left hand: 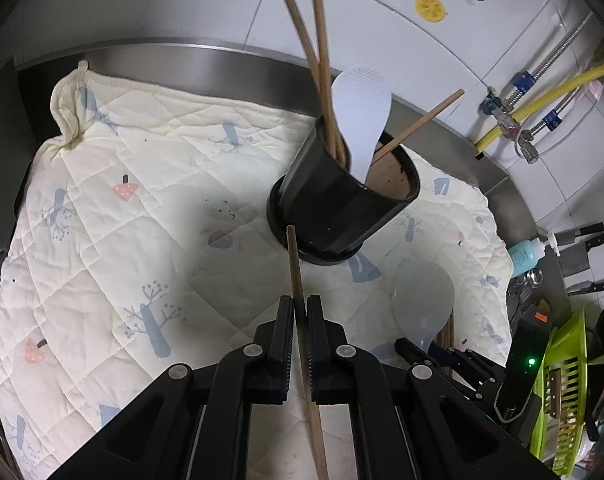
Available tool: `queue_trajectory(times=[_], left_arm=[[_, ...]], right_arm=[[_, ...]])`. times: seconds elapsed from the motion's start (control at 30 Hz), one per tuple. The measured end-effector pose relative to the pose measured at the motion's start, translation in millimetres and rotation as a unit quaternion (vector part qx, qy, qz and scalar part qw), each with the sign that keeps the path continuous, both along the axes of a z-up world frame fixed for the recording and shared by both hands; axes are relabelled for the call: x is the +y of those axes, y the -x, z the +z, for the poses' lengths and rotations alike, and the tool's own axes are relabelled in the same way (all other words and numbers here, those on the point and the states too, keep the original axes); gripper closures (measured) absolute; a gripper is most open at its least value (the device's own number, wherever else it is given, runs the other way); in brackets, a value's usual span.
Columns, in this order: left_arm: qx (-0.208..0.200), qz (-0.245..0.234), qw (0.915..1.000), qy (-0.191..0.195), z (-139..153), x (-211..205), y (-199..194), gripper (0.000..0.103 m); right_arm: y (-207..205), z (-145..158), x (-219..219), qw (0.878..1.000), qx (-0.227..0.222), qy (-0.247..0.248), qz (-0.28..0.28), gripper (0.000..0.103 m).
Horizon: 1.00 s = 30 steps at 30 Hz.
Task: Organize utensils
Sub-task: 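Lift the chopstick and white ladle upright and carry them over the black pot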
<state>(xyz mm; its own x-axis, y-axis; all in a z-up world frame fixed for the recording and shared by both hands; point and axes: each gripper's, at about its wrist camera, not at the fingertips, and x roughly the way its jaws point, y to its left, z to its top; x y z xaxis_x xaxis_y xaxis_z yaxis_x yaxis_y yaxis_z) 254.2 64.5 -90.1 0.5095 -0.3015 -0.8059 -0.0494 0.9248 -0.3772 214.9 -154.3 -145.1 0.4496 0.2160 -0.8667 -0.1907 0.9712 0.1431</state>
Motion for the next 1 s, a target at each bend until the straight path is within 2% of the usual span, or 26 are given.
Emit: queue_trajectory(times=[0.07, 0.43, 0.57, 0.87, 1.0], left_arm=[[-0.007, -0.003, 1.0000, 0.002, 4.2, -1.4, 1.9, 0.097], [-0.053, -0.014, 0.9985, -0.002, 37.9, -7.5, 19.3, 0.098], [-0.071, -0.018, 0.9973, 0.000, 53.1, -9.0, 26.0, 0.098], [-0.103, -0.020, 0.9944, 0.006, 81.0, -10.7, 36.5, 0.098], [-0.118, -0.023, 0.9927, 0.010, 94.3, -12.3, 39.3, 0.098]], right_arm=[[2.8, 1.2, -6.0, 1.000, -0.003, -0.029, -0.004, 0.077], [25.1, 26.8, -13.7, 0.992, -0.063, -0.111, 0.004, 0.081], [34.6, 38.4, -14.5, 0.988, -0.088, -0.125, 0.012, 0.082], [49.2, 56.5, -20.0, 0.984, -0.112, -0.138, 0.020, 0.084], [52.8, 65.5, -19.7, 0.983, -0.124, -0.132, 0.023, 0.085]])
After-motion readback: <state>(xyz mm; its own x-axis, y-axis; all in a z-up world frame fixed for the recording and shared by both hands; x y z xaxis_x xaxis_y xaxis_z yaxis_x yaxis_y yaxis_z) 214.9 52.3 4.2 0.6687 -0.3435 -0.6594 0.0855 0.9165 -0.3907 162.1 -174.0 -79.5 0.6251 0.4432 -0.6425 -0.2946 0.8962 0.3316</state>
